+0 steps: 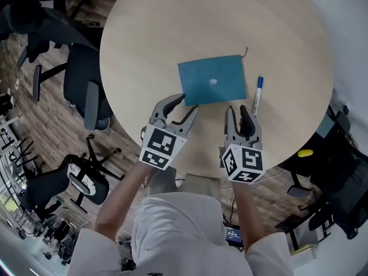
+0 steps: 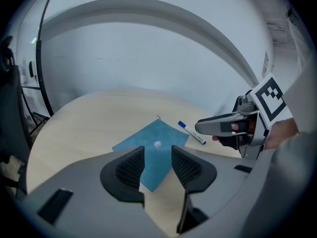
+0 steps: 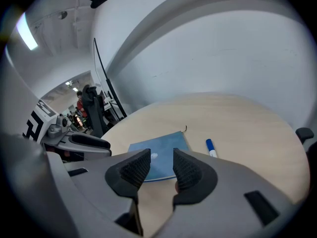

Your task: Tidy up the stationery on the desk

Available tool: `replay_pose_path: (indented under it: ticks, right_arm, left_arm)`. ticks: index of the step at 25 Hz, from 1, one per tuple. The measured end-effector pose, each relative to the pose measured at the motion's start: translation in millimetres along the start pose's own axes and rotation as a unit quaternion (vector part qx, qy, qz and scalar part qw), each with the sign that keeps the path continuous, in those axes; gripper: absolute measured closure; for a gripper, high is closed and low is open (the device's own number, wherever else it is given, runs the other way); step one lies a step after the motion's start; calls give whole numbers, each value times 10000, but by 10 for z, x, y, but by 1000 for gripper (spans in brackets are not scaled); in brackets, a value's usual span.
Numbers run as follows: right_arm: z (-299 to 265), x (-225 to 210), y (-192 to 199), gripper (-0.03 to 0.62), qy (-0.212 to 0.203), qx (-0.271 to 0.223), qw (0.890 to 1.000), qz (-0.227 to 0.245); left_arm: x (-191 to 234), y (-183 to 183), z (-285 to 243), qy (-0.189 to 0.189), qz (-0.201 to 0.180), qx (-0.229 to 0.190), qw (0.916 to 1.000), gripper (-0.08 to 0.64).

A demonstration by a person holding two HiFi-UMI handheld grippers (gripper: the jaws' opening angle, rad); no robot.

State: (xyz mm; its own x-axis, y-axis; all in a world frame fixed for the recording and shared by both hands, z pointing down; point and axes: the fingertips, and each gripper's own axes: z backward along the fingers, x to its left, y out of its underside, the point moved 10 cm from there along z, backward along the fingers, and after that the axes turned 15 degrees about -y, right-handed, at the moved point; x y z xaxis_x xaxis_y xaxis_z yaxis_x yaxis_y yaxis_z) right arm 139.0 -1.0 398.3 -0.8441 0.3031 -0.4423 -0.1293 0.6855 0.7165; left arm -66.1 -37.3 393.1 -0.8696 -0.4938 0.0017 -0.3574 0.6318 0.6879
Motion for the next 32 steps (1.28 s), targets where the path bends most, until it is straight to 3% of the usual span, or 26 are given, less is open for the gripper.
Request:
replay_pose_path:
  ticks: [4, 7, 14, 22, 32]
  right_arm:
    - [-148, -116, 43, 448, 110, 53, 9999, -82]
    - [-225, -175, 71, 442, 196, 88, 9997, -132]
    - [-390, -210, 208, 436, 292, 244, 9987, -334]
    - [-493, -90, 387, 432, 246, 505, 9958, -723]
    - [-681, 43, 582, 428, 120, 557, 9879, -1441]
  left_arm:
    - [63, 16, -231, 39, 21, 79, 10000, 376]
    - [76, 10, -383, 165, 84, 109, 9998, 329]
    - [254, 50, -649, 54, -374, 64, 9993, 305]
    - [483, 7, -959, 91, -649, 97, 9978, 305]
    - [511, -174, -1226, 654, -1773, 233, 9817, 307]
